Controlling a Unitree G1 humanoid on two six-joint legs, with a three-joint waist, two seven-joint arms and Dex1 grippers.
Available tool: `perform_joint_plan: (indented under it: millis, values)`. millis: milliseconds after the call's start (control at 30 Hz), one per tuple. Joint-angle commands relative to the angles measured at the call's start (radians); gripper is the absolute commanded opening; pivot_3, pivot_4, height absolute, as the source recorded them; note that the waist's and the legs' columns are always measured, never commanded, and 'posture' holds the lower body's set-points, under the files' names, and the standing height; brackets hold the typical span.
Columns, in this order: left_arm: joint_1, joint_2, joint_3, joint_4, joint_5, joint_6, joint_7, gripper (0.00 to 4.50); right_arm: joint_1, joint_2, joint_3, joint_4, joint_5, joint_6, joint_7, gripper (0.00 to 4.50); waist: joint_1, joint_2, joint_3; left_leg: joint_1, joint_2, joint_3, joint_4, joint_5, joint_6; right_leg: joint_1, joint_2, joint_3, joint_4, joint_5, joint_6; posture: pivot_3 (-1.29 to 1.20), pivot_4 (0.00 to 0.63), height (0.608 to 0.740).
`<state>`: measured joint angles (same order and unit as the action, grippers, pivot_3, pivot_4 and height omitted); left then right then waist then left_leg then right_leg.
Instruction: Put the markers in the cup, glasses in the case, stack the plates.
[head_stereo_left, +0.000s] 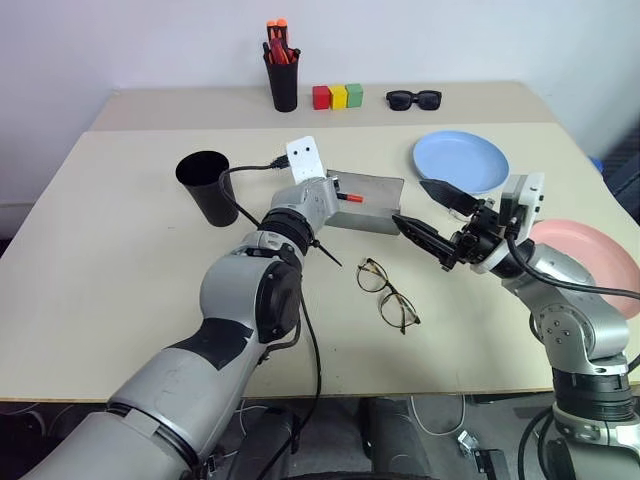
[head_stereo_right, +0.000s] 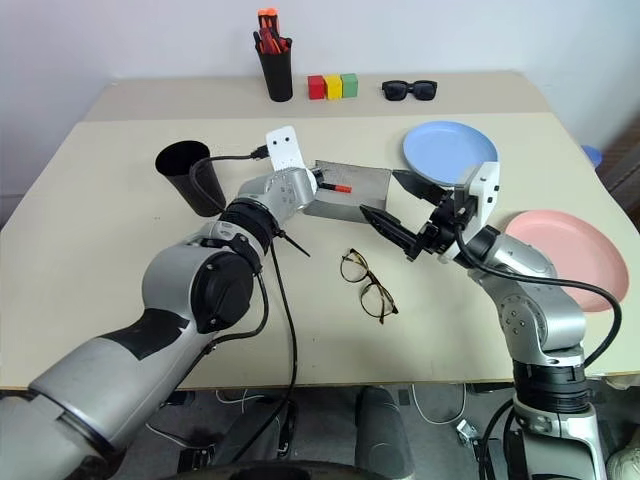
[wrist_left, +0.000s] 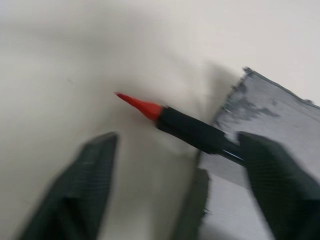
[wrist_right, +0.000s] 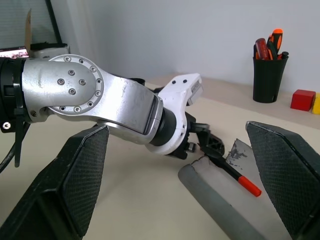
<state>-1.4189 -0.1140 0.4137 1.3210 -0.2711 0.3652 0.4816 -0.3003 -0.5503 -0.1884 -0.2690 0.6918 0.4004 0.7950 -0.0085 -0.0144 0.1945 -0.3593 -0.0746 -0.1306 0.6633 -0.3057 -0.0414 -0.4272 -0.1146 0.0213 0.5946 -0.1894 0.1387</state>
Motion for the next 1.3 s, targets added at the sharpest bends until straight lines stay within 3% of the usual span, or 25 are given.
perform_joint_plan:
  millis: [33, 67, 100, 367, 533, 667, 767, 933, 1300]
  values:
    - [-0.023, 0.005, 0.000, -0.010, 0.005, -0.015, -0.003, 1.61, -0.007, -0.014, -0.024, -0.043, 0.015, -0.005, 0.007, 4.50, -0.001, 0.000, 0.000, 0.000, 0.000, 0.000, 0.000, 0.000, 0.000, 0.000, 0.000, 0.000, 0.000, 0.000, 0.000, 0.00, 0.150, 0.740]
    - [-0.019, 0.007, 0.004, -0.010, 0.001, -0.022, -0.009, 0.96, -0.008, -0.015, -0.025, -0.043, 0.017, -0.003, 0.007, 4.50, -0.001, 0.000, 0.000, 0.000, 0.000, 0.000, 0.000, 0.000, 0.000, 0.000, 0.000, 0.000, 0.000, 0.000, 0.000, 0.00, 0.150, 0.740]
    - [-0.017, 0.010, 0.002, -0.010, 0.004, -0.022, -0.008, 0.60, -0.009, -0.016, -0.025, -0.043, 0.017, -0.002, 0.008, 4.50, 0.000, 0.000, 0.000, 0.000, 0.000, 0.000, 0.000, 0.000, 0.000, 0.000, 0.000, 0.000, 0.000, 0.000, 0.000, 0.00, 0.150, 0.740]
    - [-0.024, 0.018, -0.079, -0.011, 0.081, 0.056, -0.077, 0.60, -0.015, -0.017, -0.019, -0.033, 0.010, -0.005, 0.014, 4.50, 0.000, 0.000, 0.000, 0.000, 0.000, 0.000, 0.000, 0.000, 0.000, 0.000, 0.000, 0.000, 0.000, 0.000, 0.000, 0.00, 0.150, 0.740]
    - [-0.031, 0.041, -0.103, -0.035, 0.080, 0.103, -0.255, 0.60, -0.008, -0.013, -0.015, -0.031, 0.005, -0.010, 0.018, 4.50, -0.001, 0.000, 0.000, 0.000, 0.000, 0.000, 0.000, 0.000, 0.000, 0.000, 0.000, 0.000, 0.000, 0.000, 0.000, 0.00, 0.150, 0.740]
    - [0.012, 0.060, -0.144, -0.090, 0.094, -0.092, -0.525, 0.60, -0.017, -0.010, -0.010, -0.025, 0.002, -0.012, 0.019, 4.50, -0.002, 0.000, 0.000, 0.000, 0.000, 0.000, 0.000, 0.000, -0.001, 0.000, 0.000, 0.000, 0.001, 0.000, 0.000, 0.00, 0.150, 0.740]
    - [0.012, 0.069, -0.159, -0.090, 0.109, -0.083, -0.511, 1.37, -0.019, -0.009, -0.009, -0.020, 0.001, -0.013, 0.022, 4.50, -0.002, 0.000, 0.000, 0.000, 0.000, 0.000, 0.000, 0.002, -0.004, 0.000, 0.000, 0.000, 0.000, 0.000, 0.000, 0.00, 0.150, 0.740]
    - [0.003, 0.074, -0.199, -0.096, 0.132, 0.004, -0.510, 3.81, -0.021, -0.008, -0.008, -0.016, 0.004, -0.011, 0.026, 4.50, -0.001, 0.000, 0.000, 0.000, 0.000, 0.000, 0.000, 0.000, 0.000, 0.000, 0.000, 0.000, 0.000, 0.000, 0.000, 0.00, 0.150, 0.740]
    - [0.067, 0.055, -0.299, -0.211, 0.168, 0.235, -0.583, 3.81, -0.010, -0.037, -0.023, 0.016, -0.049, -0.045, 0.036, 4.50, -0.003, 0.000, 0.000, 0.000, 0.000, 0.000, 0.000, 0.000, 0.000, 0.000, 0.000, 0.000, 0.001, 0.000, 0.000, 0.00, 0.150, 0.740]
